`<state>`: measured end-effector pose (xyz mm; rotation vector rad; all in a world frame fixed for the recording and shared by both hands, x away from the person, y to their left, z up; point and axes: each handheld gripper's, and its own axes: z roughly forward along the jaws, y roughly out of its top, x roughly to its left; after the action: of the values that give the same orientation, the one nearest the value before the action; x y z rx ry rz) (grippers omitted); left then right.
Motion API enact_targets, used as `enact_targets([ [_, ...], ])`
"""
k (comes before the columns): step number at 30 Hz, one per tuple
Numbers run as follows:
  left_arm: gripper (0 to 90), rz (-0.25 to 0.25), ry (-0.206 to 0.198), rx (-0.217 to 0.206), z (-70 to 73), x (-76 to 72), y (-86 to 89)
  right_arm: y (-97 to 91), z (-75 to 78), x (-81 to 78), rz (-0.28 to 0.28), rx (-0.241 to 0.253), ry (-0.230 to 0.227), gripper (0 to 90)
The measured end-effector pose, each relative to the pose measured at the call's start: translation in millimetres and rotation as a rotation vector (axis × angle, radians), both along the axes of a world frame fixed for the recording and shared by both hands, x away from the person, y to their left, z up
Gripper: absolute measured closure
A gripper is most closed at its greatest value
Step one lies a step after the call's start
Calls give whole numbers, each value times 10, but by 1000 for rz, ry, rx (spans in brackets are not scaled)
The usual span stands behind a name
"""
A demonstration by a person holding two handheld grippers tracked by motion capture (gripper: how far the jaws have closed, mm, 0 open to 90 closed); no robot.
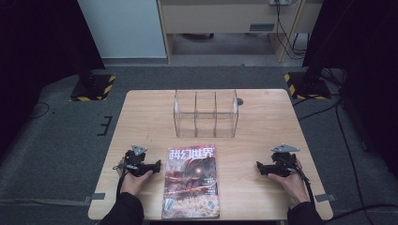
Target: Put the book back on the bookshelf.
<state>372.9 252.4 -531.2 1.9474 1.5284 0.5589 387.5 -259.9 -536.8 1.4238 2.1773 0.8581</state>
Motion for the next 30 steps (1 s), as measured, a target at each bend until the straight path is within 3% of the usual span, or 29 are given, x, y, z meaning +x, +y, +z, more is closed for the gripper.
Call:
enact_targets([
  [2,61,7,-11,-26,35,-17,6,3,28,-5,-4,-22,-4,55],
  [7,88,11,-63,-38,141,-50,3,25,115,-23,-13,-4,-12,90],
  [16,113,-16,-85,-58,205,-87,-23,102,253,-73,-15,57,-40,96],
  [23,138,-31,-111,-87,250,-133,-65,198,316,-113,-7,72,-33,101],
  [30,143,-79,-131,-93,295,-191,-181,350,418,-154,18,114,-65,104],
])
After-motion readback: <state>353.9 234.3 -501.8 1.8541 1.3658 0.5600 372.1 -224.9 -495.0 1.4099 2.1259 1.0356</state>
